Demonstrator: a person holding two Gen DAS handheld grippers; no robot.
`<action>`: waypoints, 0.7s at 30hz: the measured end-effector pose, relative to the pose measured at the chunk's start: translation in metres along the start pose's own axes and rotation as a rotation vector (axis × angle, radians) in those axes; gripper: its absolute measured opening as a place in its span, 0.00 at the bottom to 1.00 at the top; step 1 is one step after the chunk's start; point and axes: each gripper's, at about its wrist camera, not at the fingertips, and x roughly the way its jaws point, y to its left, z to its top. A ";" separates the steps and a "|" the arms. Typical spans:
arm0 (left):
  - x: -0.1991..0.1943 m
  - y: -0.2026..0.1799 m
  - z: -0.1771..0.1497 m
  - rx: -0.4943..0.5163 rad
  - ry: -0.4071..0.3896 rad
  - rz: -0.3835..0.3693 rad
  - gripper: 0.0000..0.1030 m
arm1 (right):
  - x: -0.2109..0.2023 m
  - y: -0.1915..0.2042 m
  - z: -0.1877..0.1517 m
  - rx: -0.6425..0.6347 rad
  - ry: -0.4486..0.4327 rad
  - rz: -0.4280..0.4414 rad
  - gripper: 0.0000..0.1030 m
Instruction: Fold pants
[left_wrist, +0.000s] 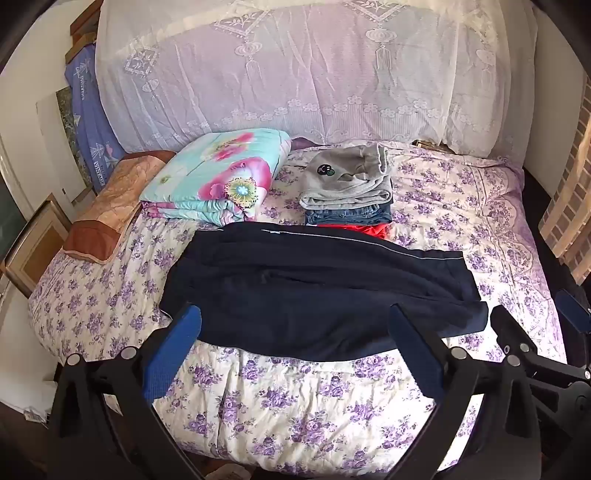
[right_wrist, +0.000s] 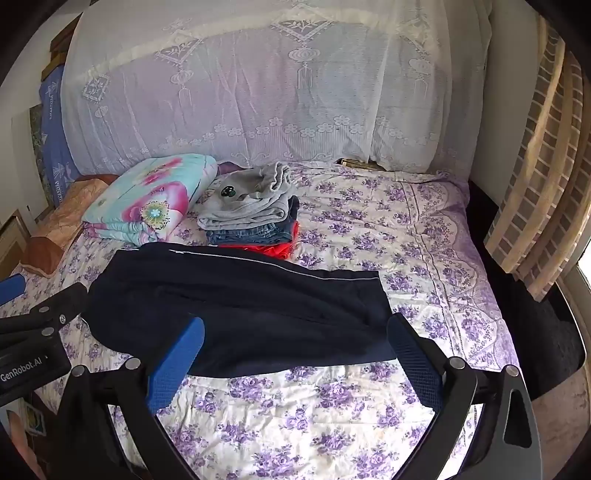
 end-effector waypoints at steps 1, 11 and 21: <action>0.000 0.000 0.000 0.000 0.001 -0.001 0.95 | 0.000 0.000 0.000 0.000 0.001 0.000 0.97; 0.004 0.001 -0.001 0.001 0.007 -0.004 0.95 | 0.002 0.000 -0.001 0.003 0.004 0.003 0.97; 0.003 0.000 0.000 0.004 0.008 -0.003 0.95 | 0.001 0.000 -0.001 0.007 0.006 0.007 0.96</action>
